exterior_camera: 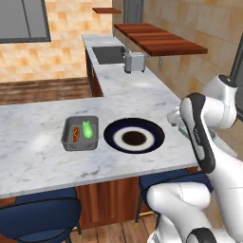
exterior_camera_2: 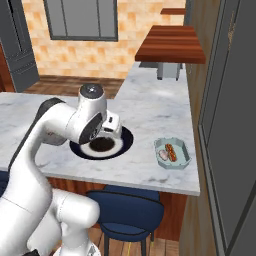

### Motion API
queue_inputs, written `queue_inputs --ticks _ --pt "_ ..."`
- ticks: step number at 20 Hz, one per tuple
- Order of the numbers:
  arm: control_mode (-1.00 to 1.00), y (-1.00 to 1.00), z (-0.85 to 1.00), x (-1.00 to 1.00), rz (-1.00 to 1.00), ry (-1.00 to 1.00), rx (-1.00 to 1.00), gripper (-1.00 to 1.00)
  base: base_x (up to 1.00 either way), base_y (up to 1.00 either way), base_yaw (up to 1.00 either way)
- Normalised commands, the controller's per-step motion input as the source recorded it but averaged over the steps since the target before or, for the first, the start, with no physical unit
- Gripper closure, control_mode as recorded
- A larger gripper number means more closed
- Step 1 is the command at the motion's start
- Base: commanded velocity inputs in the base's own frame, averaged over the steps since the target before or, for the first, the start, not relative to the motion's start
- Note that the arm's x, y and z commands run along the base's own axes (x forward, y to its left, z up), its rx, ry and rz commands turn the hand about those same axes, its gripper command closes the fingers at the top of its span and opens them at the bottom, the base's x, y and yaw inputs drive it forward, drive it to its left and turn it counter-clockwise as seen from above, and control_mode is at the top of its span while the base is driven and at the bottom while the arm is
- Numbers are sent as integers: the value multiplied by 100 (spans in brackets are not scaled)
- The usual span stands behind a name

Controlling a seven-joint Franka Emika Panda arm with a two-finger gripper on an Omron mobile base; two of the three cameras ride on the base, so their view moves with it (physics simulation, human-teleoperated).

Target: Place one cooked food and one vegetable from the large plate to each tupperware container.

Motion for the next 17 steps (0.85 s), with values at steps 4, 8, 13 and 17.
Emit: queue_inputs --ticks 4,8,13,17 --pt "-100 64 68 -100 -6 -29 17 -100 0 0 0" --pt "-100 59 77 -100 -2 -39 9 -100 0 0 0" --pt "-100 41 90 -90 0 -20 9 -100 0 0 0" --pt "-100 -27 54 -42 -11 -11 0 -100 0 0 0"
